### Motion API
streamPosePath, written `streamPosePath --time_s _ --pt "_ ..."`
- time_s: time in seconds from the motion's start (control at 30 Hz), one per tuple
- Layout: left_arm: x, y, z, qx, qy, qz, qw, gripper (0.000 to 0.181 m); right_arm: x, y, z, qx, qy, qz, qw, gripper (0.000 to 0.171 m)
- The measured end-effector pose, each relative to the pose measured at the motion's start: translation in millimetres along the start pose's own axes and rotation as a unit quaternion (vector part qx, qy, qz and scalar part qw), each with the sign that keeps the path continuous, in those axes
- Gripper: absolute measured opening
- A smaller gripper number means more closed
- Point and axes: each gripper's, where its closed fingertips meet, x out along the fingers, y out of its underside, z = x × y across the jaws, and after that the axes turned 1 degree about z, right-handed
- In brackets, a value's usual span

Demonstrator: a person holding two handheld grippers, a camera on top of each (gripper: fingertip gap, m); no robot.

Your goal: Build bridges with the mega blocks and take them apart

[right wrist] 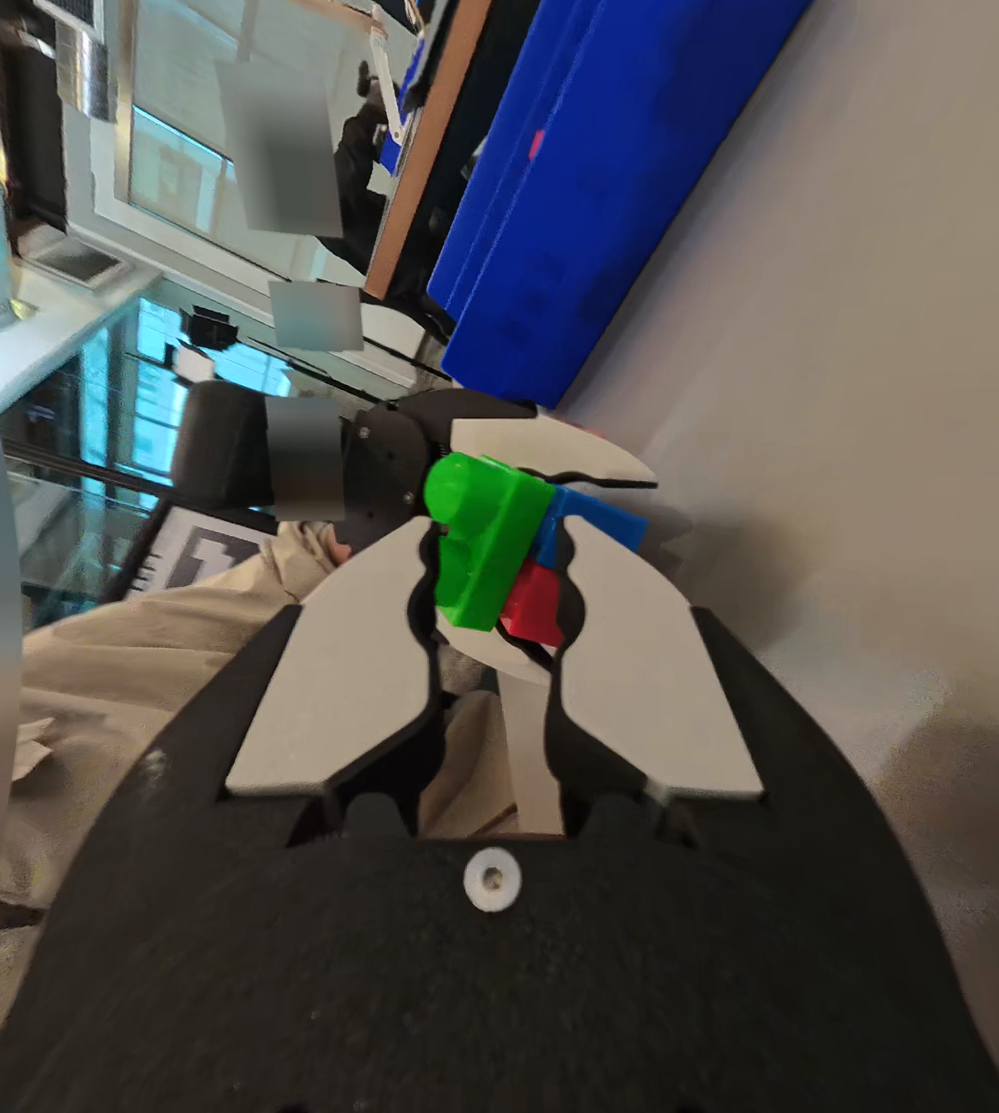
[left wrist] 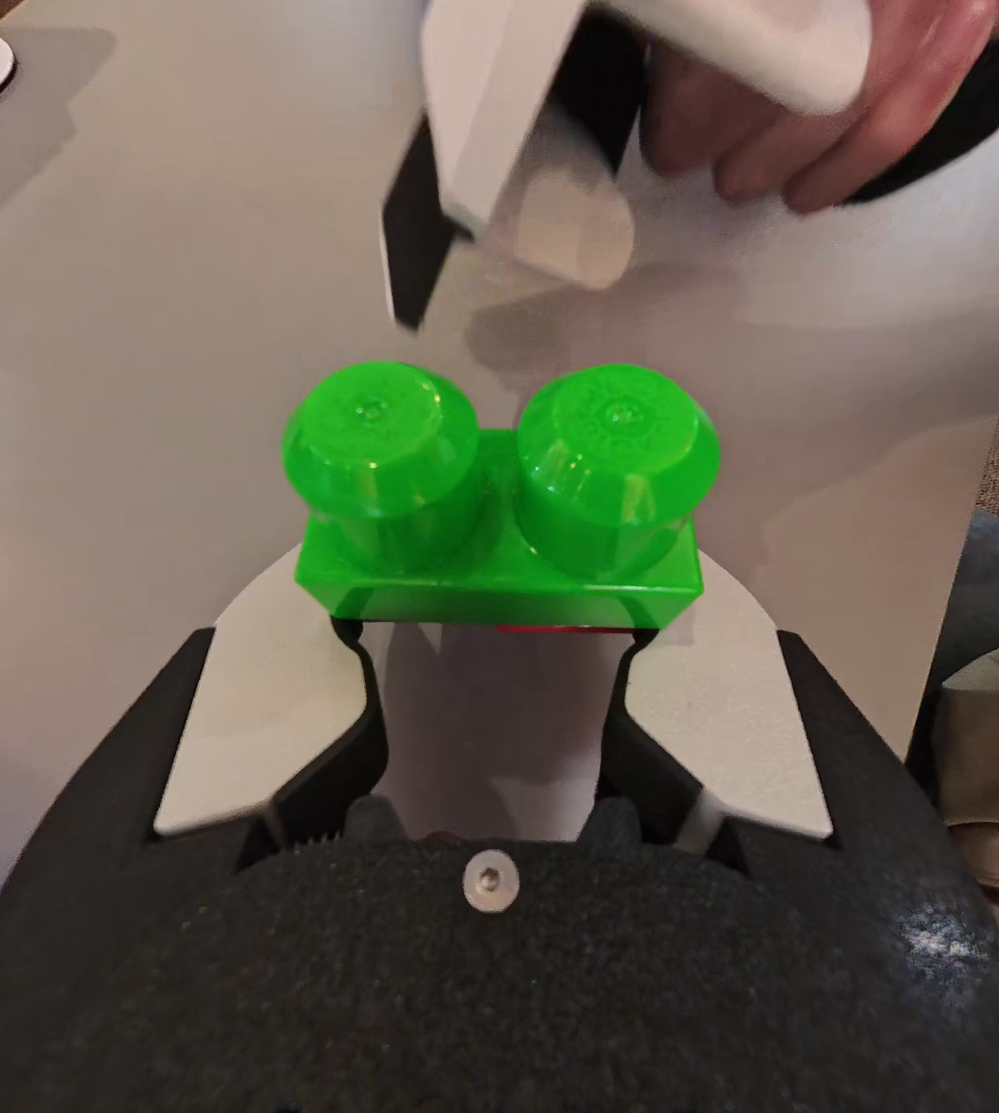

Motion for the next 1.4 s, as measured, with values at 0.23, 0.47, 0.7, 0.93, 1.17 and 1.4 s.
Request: streamPosePath --time_s 0.23,0.47,0.7,0.93,1.17,1.4 --pt "1.2 5.0 7.4 -0.013 -0.033 0.013 0.999 0.089 -0.3 -3.8 20.6 -0.22 0.163 0.146 0.951 0.0" --pt "2.3 -1.3 1.6 -0.014 -0.024 -0.001 1.0 0.089 14.6 14.9 14.9 -0.239 0.196 0.275 0.91 0.0" --pt "4.5 0.2 -1.6 -0.012 -0.019 0.002 1.0 0.089 18.4 21.5 1.8 -0.235 0.218 0.295 0.9 0.0" --pt "6.8 1.6 2.0 -0.021 -0.016 0.001 1.0 0.088 10.1 0.9 18.4 -0.255 0.219 0.255 0.907 0.0" --pt "13.0 3.1 6.4 -0.035 -0.021 0.003 0.999 0.089 20.5 10.9 13.6 -0.281 0.231 0.281 0.888 0.0" --pt "14.1 -3.8 6.7 -0.037 -0.018 -0.002 0.999 0.088 30.7 24.6 -1.7 -0.273 0.229 0.301 0.885 0.0"
